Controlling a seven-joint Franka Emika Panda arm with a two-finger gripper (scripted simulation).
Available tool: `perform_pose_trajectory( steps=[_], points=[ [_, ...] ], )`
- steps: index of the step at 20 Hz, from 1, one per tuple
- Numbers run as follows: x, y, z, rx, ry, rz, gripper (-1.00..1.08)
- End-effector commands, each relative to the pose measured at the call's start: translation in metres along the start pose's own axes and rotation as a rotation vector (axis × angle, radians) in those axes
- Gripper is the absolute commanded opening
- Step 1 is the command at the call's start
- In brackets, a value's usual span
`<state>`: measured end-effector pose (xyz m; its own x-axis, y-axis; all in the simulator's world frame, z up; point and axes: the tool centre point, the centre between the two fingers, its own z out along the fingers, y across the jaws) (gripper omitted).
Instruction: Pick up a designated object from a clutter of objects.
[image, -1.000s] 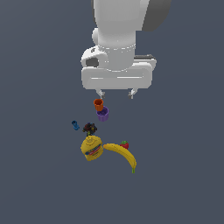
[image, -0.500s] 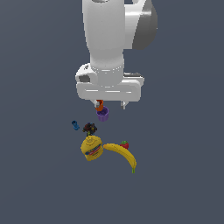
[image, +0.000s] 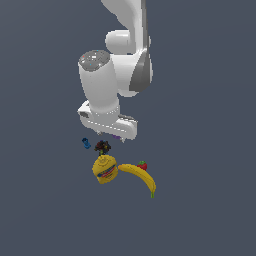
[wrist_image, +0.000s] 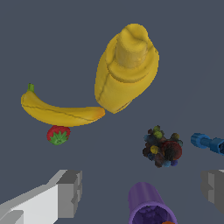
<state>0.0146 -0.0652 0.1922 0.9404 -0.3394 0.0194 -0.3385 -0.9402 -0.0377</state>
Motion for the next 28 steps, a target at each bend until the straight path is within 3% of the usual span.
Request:
perform_pose_trajectory(
  steps=[1,13,28],
  points=[
    [-0.003,0.020,0.028,-0.007,-0.004,0.071,1.00],
    [-0.022,0.079,0.102,-0.037,-0.013,0.271,1.00],
    [-0.026,0.085,0.132,-0.040,-0.014,0.288,1.00]
  ],
)
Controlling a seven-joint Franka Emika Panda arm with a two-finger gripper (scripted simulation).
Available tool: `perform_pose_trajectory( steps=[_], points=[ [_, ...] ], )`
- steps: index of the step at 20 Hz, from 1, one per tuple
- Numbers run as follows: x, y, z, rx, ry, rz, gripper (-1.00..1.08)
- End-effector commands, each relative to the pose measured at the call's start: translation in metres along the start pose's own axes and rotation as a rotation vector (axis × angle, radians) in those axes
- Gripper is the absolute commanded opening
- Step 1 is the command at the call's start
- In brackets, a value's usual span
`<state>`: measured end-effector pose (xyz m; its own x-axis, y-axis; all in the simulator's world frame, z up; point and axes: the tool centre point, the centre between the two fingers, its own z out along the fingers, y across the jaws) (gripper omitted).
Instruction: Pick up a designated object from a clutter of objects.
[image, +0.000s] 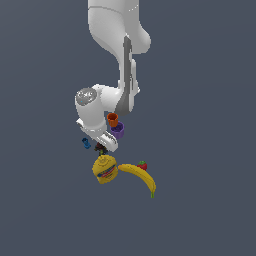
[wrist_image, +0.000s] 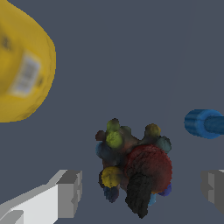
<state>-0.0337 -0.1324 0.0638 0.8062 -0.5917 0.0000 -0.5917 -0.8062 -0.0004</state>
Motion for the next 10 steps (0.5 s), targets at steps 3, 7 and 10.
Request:
perform_pose_trajectory(
  steps=[3,7,10],
  points=[
    [-0.001,0.001,0.021,-0.001,0.000,0.002,1.00],
    [0.000,0.001,0.032,-0.001,0.000,0.002,1.00],
    [0.000,0.001,0.034,-0.001,0.000,0.002,1.00]
  ],
)
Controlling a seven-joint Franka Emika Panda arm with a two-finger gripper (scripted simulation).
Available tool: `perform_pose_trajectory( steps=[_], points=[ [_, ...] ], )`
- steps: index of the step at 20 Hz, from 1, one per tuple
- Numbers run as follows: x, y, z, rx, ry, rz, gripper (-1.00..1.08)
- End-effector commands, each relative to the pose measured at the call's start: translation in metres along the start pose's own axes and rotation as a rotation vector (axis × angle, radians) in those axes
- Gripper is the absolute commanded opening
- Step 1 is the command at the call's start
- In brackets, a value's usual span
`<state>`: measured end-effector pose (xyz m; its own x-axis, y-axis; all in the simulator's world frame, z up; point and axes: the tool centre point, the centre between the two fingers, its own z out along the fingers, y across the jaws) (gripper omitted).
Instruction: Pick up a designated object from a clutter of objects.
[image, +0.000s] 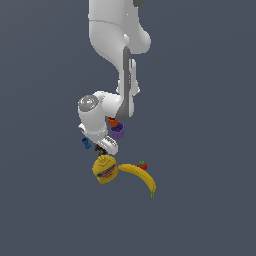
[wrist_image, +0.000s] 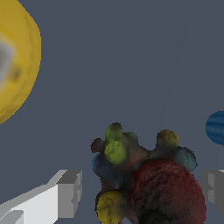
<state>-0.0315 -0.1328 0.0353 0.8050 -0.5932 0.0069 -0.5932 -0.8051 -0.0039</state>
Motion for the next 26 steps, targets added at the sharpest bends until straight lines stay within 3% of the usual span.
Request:
perform_pose_trajectory(
  steps=[1,16,26],
  points=[
    [-0.002,0.002,0.006,-0.004,-0.007,0.001,-1.00],
    [-0.003,-0.005,-0.006,0.001,0.001,0.001,-1.00],
    [-0.027,-0.049,-0.051,0.000,0.000,0.001,-1.00]
  ],
)
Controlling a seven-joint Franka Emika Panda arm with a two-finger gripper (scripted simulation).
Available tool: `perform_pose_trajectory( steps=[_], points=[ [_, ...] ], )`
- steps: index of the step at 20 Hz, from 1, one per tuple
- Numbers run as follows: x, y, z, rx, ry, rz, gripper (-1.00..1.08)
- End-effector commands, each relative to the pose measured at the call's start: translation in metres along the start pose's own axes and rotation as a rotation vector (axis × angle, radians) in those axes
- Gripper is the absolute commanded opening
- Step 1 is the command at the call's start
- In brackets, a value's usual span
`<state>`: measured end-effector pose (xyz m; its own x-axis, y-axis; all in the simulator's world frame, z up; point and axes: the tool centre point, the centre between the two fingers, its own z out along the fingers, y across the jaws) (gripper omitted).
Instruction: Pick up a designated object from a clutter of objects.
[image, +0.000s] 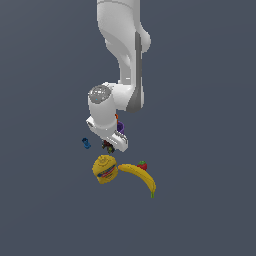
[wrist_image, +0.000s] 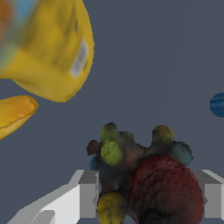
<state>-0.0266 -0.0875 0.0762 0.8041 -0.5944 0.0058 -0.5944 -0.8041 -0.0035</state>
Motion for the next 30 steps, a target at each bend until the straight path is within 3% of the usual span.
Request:
perform_pose_trajectory(
  steps=[1,30],
  points=[
    [-0.008,-0.016,-0.017,0.000,0.001,0.000,-1.00],
    [-0.128,-0.247,-0.254,-0.004,-0.004,0.000,-1.00]
  ],
)
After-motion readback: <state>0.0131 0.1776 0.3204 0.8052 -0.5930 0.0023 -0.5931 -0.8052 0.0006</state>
